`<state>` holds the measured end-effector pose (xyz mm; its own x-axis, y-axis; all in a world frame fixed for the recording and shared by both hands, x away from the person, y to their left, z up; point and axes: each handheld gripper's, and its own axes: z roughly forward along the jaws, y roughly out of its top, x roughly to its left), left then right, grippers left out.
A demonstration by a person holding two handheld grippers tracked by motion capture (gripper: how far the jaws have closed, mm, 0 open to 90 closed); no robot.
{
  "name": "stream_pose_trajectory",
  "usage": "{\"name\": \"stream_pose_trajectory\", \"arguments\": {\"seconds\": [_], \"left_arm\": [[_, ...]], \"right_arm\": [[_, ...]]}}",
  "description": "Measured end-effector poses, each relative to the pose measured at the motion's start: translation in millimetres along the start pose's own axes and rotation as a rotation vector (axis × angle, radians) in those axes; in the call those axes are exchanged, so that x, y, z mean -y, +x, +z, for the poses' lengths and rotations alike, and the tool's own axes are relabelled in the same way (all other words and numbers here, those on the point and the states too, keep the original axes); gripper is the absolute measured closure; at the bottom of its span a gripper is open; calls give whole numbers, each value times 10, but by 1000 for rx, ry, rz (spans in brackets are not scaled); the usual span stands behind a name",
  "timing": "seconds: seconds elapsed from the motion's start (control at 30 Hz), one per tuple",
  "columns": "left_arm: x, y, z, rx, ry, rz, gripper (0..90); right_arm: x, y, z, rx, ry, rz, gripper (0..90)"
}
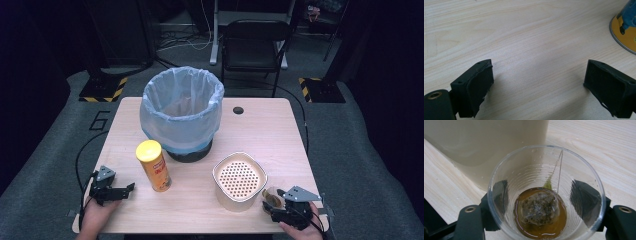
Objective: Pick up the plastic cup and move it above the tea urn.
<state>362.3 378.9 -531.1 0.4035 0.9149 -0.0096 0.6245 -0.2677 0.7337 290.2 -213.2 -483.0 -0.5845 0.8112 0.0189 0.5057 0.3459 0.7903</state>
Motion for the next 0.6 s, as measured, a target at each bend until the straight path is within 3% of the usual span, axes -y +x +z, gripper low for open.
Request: {"name": "stream_pose_trajectory", "arguments": {"seconds": [0.6], "left_arm": [[2, 1, 4, -3, -4, 2, 84]], "right_arm": [[-40, -117, -57, 15, -21, 9, 331]]}}
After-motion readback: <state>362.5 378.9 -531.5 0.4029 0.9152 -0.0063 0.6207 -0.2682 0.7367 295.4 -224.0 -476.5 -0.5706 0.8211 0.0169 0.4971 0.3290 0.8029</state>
